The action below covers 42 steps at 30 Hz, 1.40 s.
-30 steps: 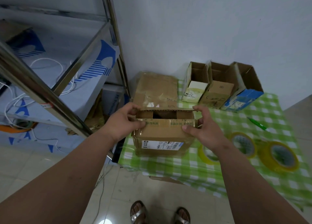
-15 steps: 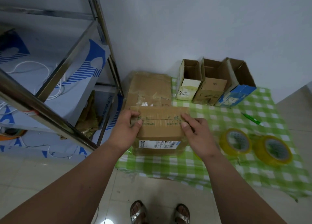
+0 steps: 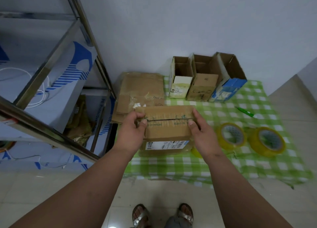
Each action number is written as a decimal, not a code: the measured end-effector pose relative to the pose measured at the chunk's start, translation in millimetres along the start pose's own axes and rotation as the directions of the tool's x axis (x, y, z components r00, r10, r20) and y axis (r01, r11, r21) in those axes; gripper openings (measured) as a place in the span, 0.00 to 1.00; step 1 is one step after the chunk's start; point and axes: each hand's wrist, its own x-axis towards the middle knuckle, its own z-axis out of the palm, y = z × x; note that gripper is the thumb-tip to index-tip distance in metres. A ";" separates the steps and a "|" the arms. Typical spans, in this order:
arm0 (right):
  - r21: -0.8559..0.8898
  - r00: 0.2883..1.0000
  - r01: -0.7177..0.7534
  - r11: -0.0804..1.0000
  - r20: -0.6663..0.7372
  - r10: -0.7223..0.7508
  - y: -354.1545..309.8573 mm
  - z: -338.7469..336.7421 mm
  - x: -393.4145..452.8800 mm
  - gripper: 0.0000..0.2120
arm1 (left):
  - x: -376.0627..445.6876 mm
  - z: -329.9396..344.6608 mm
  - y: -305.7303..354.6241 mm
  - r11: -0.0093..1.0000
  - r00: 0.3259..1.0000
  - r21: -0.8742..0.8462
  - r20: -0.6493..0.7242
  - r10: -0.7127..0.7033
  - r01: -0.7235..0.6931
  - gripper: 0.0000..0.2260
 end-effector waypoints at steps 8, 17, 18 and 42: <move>0.013 0.998 -0.034 0.999 -0.052 0.034 15.2 -44.6 11.0 0.23 | 3.6 41.7 17.0 0.999 0.996 0.034 0.085 -0.007 0.004 0.08; -0.003 0.985 0.059 0.998 0.161 -0.057 23.0 -67.9 34.4 0.23 | 14.3 64.1 23.5 0.991 0.992 0.130 -0.121 0.029 -0.013 0.13; 0.023 0.976 0.060 0.998 0.206 -0.063 24.9 -70.4 36.3 0.23 | 12.8 65.9 21.9 0.984 0.987 0.179 -0.152 0.055 -0.027 0.13; -0.855 0.934 -0.006 0.519 0.180 0.307 132.1 -117.2 62.6 0.22 | -11.3 113.7 55.2 0.564 0.936 0.826 -0.185 0.299 -0.017 0.06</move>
